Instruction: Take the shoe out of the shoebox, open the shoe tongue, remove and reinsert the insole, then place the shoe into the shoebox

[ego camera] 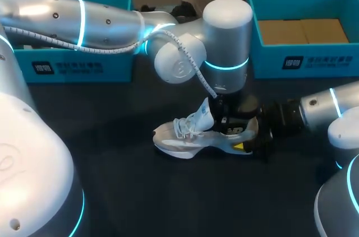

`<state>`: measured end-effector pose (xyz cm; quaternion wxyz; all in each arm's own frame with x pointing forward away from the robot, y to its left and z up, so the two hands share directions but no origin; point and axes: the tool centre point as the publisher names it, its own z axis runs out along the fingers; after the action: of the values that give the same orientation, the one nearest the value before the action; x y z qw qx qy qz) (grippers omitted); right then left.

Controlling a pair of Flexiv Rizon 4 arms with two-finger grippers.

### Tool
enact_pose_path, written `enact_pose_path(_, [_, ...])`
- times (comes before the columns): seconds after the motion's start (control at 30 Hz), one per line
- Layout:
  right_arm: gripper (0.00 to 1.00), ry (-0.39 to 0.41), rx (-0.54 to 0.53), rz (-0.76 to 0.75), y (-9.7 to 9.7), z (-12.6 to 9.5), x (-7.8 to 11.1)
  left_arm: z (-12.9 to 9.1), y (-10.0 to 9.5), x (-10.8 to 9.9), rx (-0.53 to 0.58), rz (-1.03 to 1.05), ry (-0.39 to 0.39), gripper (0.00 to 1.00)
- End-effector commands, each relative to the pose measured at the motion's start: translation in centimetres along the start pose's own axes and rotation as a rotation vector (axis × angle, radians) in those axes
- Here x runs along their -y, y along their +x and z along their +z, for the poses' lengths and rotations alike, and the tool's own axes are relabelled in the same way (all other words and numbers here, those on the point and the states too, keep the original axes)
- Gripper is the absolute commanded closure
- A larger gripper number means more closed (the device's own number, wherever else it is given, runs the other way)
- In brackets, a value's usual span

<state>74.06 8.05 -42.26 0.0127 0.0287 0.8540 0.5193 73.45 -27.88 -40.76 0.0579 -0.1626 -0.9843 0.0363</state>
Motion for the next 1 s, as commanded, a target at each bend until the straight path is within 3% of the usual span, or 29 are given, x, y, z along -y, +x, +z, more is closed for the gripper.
enact_pose_path(0.03, [1.0, 0.003, 0.002, 0.0, 0.1, 0.1, -0.1, 0.1, 0.4, -0.6, 0.011, 0.0, 0.005, 1.0])
enact_pose_path(1.0, [1.0, 0.003, 0.002, 0.0, 0.1, 0.1, -0.1, -5.4, 1.8, -3.0, -0.067, -0.04, 0.113, 1.0])
